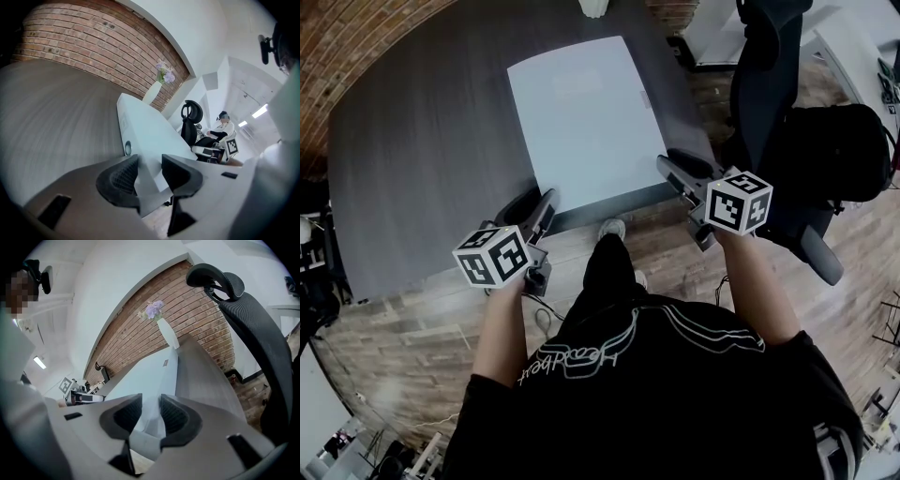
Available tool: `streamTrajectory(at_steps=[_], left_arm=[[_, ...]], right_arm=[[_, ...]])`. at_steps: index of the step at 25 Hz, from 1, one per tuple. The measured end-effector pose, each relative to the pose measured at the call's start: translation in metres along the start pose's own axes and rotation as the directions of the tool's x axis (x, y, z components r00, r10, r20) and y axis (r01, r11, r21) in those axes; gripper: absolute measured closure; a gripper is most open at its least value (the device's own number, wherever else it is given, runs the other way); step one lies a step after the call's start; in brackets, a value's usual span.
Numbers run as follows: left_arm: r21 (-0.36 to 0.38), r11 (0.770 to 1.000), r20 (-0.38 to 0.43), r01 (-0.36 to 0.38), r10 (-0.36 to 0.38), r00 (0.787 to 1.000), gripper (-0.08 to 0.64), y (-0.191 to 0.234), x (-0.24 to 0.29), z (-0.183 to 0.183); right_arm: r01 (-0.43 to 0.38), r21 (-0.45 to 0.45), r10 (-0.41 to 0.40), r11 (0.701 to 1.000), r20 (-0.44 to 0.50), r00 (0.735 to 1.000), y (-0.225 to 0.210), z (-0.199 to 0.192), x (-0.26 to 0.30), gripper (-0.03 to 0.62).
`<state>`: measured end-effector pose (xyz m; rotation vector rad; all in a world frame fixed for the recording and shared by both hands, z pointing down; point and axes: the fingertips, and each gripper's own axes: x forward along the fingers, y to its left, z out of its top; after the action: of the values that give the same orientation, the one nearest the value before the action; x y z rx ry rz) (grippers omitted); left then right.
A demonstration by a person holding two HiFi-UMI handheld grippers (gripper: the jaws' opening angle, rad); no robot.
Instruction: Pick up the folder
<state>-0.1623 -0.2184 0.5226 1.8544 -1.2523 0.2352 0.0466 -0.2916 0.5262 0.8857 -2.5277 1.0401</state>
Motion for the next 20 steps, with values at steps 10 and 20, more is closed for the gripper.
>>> streamTrajectory(at_steps=[10, 20], left_arm=[[-0.005, 1.0, 0.002, -0.006, 0.006, 1.0, 0.402, -0.01, -0.009, -0.015], [-0.019, 1.0, 0.007, 0.0, 0.0, 1.0, 0.402, -0.02, -0.023, -0.039]], right_arm=[[-0.002, 0.017, 0.002, 1.0, 0.012, 1.0, 0.005, -0.011, -0.015, 0.489], [0.005, 0.024, -0.006, 1.0, 0.004, 1.0, 0.015, -0.032, -0.034, 0.491]])
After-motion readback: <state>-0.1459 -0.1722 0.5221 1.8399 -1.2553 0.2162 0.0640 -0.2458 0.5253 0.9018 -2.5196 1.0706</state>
